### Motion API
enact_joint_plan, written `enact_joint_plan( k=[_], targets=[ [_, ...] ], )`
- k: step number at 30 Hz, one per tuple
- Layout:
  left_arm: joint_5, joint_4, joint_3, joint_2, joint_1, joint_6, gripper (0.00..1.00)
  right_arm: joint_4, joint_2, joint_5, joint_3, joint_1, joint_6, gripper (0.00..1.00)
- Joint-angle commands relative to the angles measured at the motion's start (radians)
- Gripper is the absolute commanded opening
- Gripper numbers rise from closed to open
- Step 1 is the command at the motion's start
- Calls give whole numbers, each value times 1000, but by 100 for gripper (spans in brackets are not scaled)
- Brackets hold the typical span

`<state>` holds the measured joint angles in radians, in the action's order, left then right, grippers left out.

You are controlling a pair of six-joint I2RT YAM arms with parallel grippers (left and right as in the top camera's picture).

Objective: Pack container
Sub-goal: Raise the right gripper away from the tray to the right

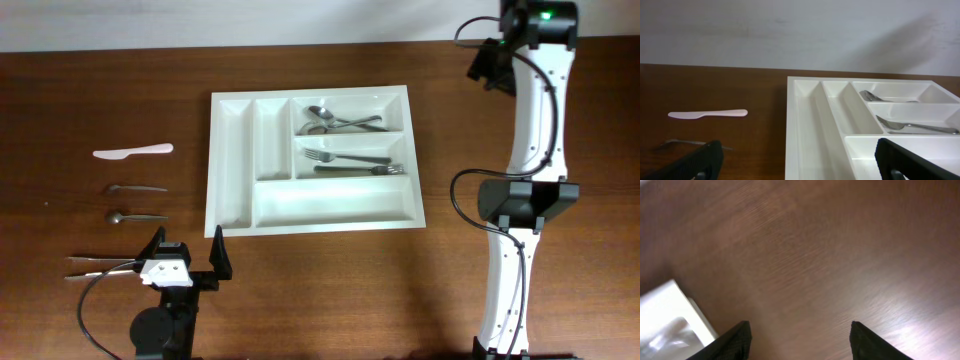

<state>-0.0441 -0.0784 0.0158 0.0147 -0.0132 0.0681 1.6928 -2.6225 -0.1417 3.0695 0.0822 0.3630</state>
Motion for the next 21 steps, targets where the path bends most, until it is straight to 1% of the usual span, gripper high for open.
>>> enact_joint_plan(
  k=[1, 2, 5, 9, 13, 15, 17, 21],
  targets=[
    [0, -1, -6, -9, -1, -16, 99, 6, 33, 4, 5, -8, -379, 73],
    [0, 0, -6, -9, -1, -16, 99, 6, 33, 2, -1, -5, -389, 99],
    [0, -1, -6, -9, -1, -16, 99, 6, 33, -3, -31, 11, -386, 99],
    [0, -1, -6, -9, -1, -16, 99, 6, 32, -79, -90, 46, -385, 99],
    [0, 0, -6, -9, -1, -16, 99, 2, 32, -66, -148, 106, -381, 99],
    [0, -1, -6, -9, -1, -16, 99, -1, 32, -16, -168, 135, -382, 99],
    [0, 0, -6, -9, -1, -16, 99, 1, 32, 21, -177, 158, -382, 99],
    [0, -1, -6, -9, -1, -16, 99, -6, 32, 26, -186, 196, -382, 99]
  ],
)
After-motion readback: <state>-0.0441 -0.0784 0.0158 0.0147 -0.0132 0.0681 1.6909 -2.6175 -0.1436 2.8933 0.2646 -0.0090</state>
